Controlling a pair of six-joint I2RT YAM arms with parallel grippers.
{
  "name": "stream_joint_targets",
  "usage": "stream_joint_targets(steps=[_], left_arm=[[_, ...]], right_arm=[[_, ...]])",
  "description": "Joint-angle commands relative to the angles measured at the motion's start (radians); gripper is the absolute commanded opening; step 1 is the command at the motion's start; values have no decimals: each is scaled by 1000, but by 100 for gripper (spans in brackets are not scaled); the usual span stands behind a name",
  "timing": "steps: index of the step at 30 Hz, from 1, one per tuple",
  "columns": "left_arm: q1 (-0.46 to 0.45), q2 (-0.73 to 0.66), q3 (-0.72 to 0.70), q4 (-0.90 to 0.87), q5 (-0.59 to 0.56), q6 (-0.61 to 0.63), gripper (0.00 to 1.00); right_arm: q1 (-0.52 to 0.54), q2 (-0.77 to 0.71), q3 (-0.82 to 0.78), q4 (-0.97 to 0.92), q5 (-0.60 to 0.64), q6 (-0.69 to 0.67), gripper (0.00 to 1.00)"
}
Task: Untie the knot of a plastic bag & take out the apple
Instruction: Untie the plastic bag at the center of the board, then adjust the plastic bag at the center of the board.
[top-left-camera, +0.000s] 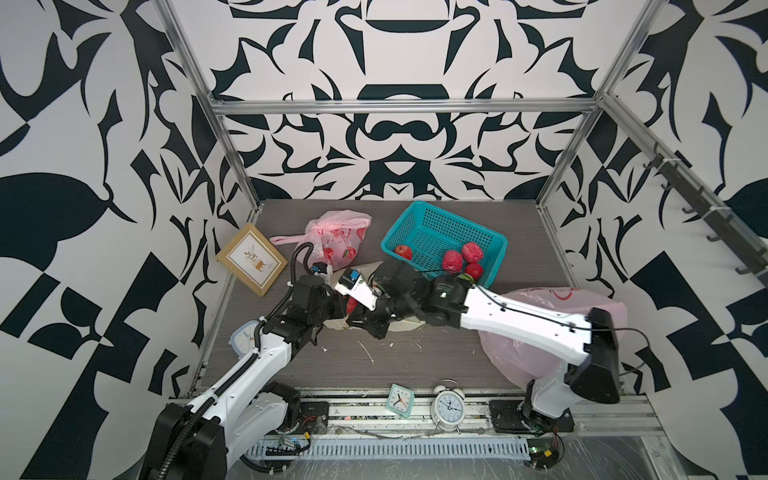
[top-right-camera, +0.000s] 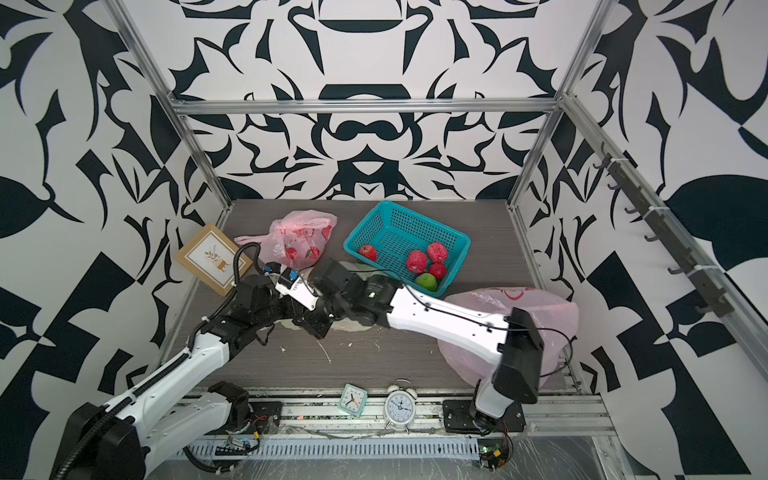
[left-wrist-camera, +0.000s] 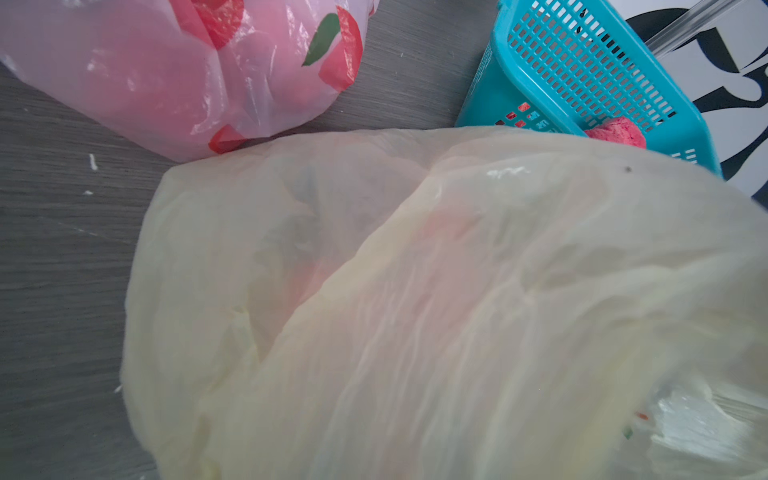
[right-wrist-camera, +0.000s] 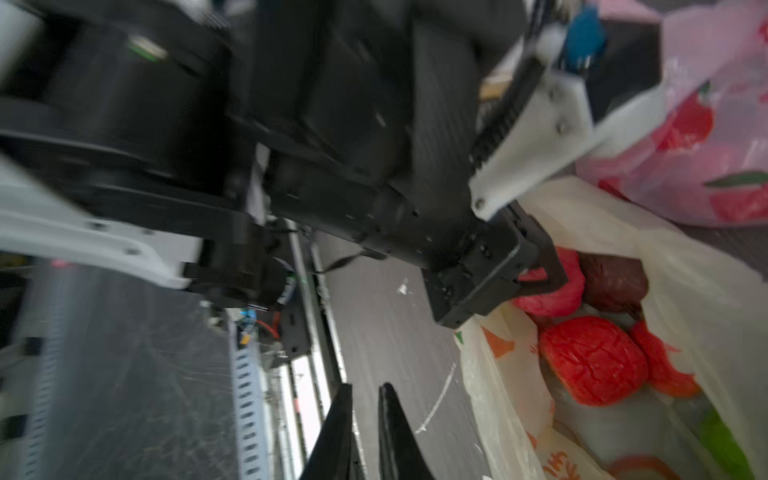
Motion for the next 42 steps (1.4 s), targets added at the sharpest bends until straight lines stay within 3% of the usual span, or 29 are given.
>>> stream_joint_targets(steps=[1, 3, 5, 14, 21, 26, 42], left_arm=[[-4, -11, 17, -27, -10, -7, 25], [-4, -10, 20, -29, -11, -7, 25], [-4, -9, 20, -32, -11, -8, 25], [-4, -1, 23, -65, -19, -8, 23], [-4, 9, 43, -78, -18, -9, 22], [-4, 33, 53, -63, -12, -9, 23], [3, 51, 38, -21, -112, -10, 23]], right_arm=[[41, 43, 71, -37, 366, 1, 15], [55, 76, 78, -44, 475, 20, 15], [64, 84, 63, -29, 507, 25, 15], [64, 2, -25, 107, 416, 10, 15], [64, 136, 25, 36, 531, -8, 14], [63, 204, 11, 13, 544, -3, 14], [92, 140, -265, 87, 183, 27, 13]])
